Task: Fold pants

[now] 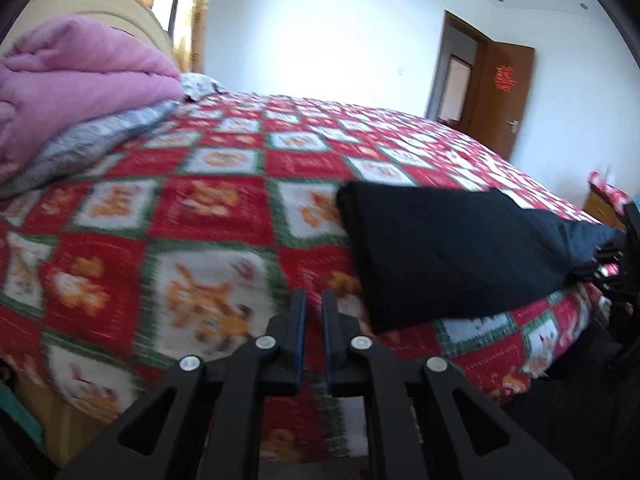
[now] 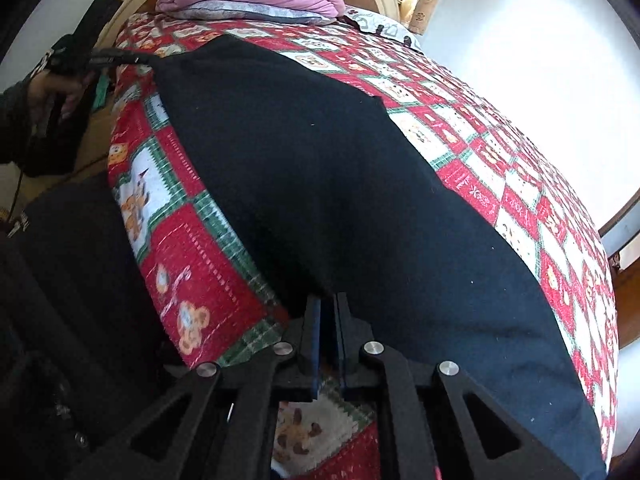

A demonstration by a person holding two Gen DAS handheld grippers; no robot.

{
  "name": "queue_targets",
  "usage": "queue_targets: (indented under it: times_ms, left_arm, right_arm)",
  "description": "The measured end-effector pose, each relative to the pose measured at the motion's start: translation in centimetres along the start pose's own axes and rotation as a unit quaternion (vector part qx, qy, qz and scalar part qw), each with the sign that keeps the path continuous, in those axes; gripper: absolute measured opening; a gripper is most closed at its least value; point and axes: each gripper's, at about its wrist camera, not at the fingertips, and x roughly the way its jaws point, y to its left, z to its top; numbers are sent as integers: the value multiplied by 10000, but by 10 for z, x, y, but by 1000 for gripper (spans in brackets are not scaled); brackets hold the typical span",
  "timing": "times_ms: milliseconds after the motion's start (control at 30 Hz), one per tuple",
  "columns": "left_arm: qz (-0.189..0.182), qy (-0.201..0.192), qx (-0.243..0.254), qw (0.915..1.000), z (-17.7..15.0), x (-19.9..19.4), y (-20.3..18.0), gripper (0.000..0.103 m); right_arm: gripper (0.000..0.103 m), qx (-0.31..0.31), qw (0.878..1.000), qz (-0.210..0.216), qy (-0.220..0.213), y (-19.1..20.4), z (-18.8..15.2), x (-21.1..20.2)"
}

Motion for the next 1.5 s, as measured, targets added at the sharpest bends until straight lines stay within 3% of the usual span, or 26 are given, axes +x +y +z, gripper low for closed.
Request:
queue_targets:
  times_ms: [67, 133, 200, 300, 400, 500, 567, 633, 667, 733, 900, 1033, 1100, 1167, 1267, 1500]
  left_arm:
    - [167, -162, -34, 9997, 7, -10, 2, 21]
    - [203, -400, -53, 9990, 17, -20, -6, 45]
    - [86, -560, -23, 9984, 26, -24, -21, 59]
    - [-341, -594, 263, 9973, 41, -16, -65, 61]
    - [-734, -344, 512, 9954, 48, 7, -113, 62]
    - [-1111, -98, 449, 9928, 49, 29, -139, 62]
    - [-1391, 96, 367, 9896, 48, 48, -155, 62]
    - [-1540, 237, 467, 9867, 44, 60, -171, 62]
    - [-1594, 293, 540, 9853, 41, 64, -180, 62]
    - [-1670, 371, 691, 9828, 35, 66, -194, 62]
    - [-1666, 519, 881, 9807, 24, 72, -208, 62]
    - [-1667, 529, 769, 9816, 20, 74, -200, 62]
    - [-1703, 536, 702, 9814, 21, 76, -198, 62]
    - [-1721, 540, 657, 9814, 21, 77, -198, 62]
    - [-1693, 531, 696, 9817, 20, 77, -201, 63]
    - [-1724, 510, 734, 9810, 19, 78, -200, 63]
  right_arm:
    - [6, 62, 10000, 32, 25, -3, -5, -5]
    - [6, 226, 9997, 30, 56, -12, -13, -13]
    - [7, 503, 9987, -47, 35, -28, -26, -25]
    - [7, 1071, 9942, -64, -69, -59, -46, -46]
    - [10, 1809, 9826, -350, -218, -106, -76, -73]
    - [29, 2690, 9583, -882, -397, -162, -114, -107]
    - [41, 3441, 9274, -1342, -602, -207, -148, -139]
    - [41, 3972, 8978, -1755, -730, -246, -179, -166]
    - [41, 4116, 8881, -1919, -709, -257, -187, -172]
    - [41, 4602, 8568, -2265, -526, -293, -220, -186]
    - [41, 5238, 8258, -2087, -128, -348, -270, -174]
    - [38, 5576, 8138, -1626, -205, -361, -294, -162]
    - [28, 5537, 8205, -1397, -261, -361, -293, -154]
    - [12, 5426, 8259, -1515, -226, -359, -289, -151]
    - [3, 5261, 8339, -1643, -292, -359, -282, -156]
    - [2, 4846, 8457, -2197, -418, -369, -255, -167]
